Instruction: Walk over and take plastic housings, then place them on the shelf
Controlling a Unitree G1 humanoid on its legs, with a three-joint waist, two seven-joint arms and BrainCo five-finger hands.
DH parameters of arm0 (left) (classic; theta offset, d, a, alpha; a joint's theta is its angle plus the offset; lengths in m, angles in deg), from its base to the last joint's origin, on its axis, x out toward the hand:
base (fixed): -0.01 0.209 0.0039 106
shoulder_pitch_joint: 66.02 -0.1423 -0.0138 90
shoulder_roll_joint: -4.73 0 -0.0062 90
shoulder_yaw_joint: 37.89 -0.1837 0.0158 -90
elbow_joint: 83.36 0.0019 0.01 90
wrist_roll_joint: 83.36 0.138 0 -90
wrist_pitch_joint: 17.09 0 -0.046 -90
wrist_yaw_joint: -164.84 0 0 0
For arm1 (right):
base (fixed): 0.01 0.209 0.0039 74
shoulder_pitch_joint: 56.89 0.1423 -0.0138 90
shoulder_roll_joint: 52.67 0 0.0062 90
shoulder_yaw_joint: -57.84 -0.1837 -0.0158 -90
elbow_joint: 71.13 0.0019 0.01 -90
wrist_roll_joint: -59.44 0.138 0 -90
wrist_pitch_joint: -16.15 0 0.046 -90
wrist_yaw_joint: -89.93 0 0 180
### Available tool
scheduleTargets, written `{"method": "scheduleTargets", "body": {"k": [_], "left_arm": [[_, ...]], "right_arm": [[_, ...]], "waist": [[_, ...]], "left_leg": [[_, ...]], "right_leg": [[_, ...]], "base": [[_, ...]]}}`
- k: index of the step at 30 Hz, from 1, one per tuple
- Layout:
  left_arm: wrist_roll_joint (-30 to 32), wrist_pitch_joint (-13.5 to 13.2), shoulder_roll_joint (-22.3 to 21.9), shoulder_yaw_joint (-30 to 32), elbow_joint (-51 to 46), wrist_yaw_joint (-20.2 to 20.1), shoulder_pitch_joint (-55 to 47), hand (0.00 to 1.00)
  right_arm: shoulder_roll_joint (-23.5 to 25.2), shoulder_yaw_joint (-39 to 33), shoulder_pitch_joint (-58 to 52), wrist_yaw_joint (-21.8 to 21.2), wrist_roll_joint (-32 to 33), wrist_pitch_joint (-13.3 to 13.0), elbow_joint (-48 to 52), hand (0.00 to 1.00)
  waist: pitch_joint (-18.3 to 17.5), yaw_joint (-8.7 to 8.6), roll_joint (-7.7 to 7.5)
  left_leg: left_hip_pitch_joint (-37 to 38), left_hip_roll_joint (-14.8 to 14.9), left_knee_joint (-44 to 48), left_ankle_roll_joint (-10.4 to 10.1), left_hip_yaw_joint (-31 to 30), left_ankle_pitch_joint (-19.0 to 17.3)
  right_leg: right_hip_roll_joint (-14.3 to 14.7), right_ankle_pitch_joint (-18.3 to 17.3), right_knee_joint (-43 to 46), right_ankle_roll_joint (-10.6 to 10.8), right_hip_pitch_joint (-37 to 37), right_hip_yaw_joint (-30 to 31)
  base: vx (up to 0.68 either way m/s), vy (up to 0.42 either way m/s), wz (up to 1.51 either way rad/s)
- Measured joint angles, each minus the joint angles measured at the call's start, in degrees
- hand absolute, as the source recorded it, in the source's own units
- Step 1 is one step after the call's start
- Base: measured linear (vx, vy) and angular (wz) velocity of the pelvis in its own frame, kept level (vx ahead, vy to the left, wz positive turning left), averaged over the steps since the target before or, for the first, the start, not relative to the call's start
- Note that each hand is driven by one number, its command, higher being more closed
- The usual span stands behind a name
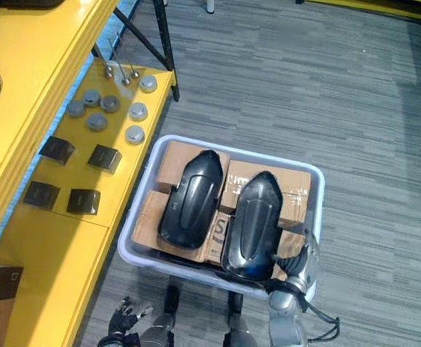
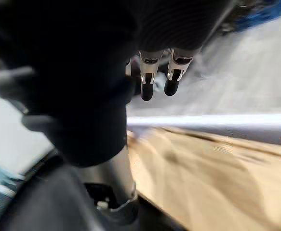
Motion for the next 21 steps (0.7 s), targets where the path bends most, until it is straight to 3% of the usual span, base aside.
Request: {"method": "scheduleTargets", "body": {"k": [4, 6, 7, 9, 13, 15, 21], "left_arm": [[-0.3, -0.1, 0.1, 0.1, 0.4, 0.0, 0.3, 0.00], [-0.4, -0.2, 0.0, 0.1, 0.7, 0.1, 0.8, 0.00], [-0.5, -0.5, 0.1, 0.0, 1.4, 0.3, 1.2, 0.00], [-1.4, -0.7, 0.3, -0.3, 2.0, 0.8, 1.5, 0.00], [-2.7, -1.0, 1.2, -1.9, 4.5, 0.9, 3.4, 0.00], [-2.7, -0.8, 0.9, -1.9, 6.5, 0.9, 4.9, 0.00], [-2.6, -0.4, 1.0, -1.6, 7.4, 0.8, 4.9, 0.00]], "right_arm": [[0.4, -1.0, 1.1, 0.1, 2.1, -0.1, -3.7, 0.00], [-0.6, -3.0, 5.8, 1.0, 3.3, -0.4, -12.4, 0.00], [-1.3, -4.3, 8.5, 1.4, 5.5, -0.6, -15.2, 1.00], [-3.6, -5.5, 12.6, 1.5, 10.3, -1.9, -19.6, 1.00], [-13.2, -7.0, 23.0, 1.5, 17.5, -3.3, -32.9, 1.00], [-18.8, -6.9, 28.2, 1.5, 18.5, -4.0, -38.0, 1.00], [-23.2, -3.3, 29.6, -1.2, 19.4, -3.6, -38.1, 1.00]], "waist": [[0.0, 0.04, 0.08], [0.1, 0.20, 0.12], [0.1, 0.29, 0.24], [0.2, 0.26, 0.27], [0.4, 1.23, 0.79], [1.1, 2.12, 2.18], [1.4, 1.86, 3.65]], "left_leg": [[-0.9, 0.0, 0.1, 0.0, 0.1, 0.0], [-1.9, -0.1, 0.3, 0.0, 0.0, 0.0], [-2.2, -0.1, 0.3, 0.0, -0.1, 0.0], [-2.5, -0.2, 0.3, 0.0, -0.5, 0.0], [-3.8, -0.6, 1.0, 0.2, -1.1, 0.1], [-4.8, -0.8, 1.7, 0.2, -1.5, 0.2], [-4.8, -0.6, 2.3, 0.3, -1.5, 0.2]], "right_leg": [[0.0, 0.0, 0.0, 0.0, -1.0, 0.3], [0.0, 0.1, 0.0, 0.0, -1.8, 0.1], [-0.1, 0.1, 0.0, 0.0, -2.0, -0.1], [-0.2, 0.1, 0.0, 0.1, -2.1, -0.4], [-0.5, 0.4, 0.2, 0.3, -3.1, -0.8], [-0.7, 0.8, 0.2, 0.4, -3.5, -1.0], [-0.5, 1.0, 0.1, 0.5, -3.3, -0.9]], "base": [[0.02, 0.038, -0.03], [0.01, 0.029, 0.06], [0.01, 0.026, 0.08], [0.00, 0.026, 0.08], [-0.01, 0.029, 0.07], [-0.03, 0.030, 0.07], [0.01, -0.001, -0.01]]}}
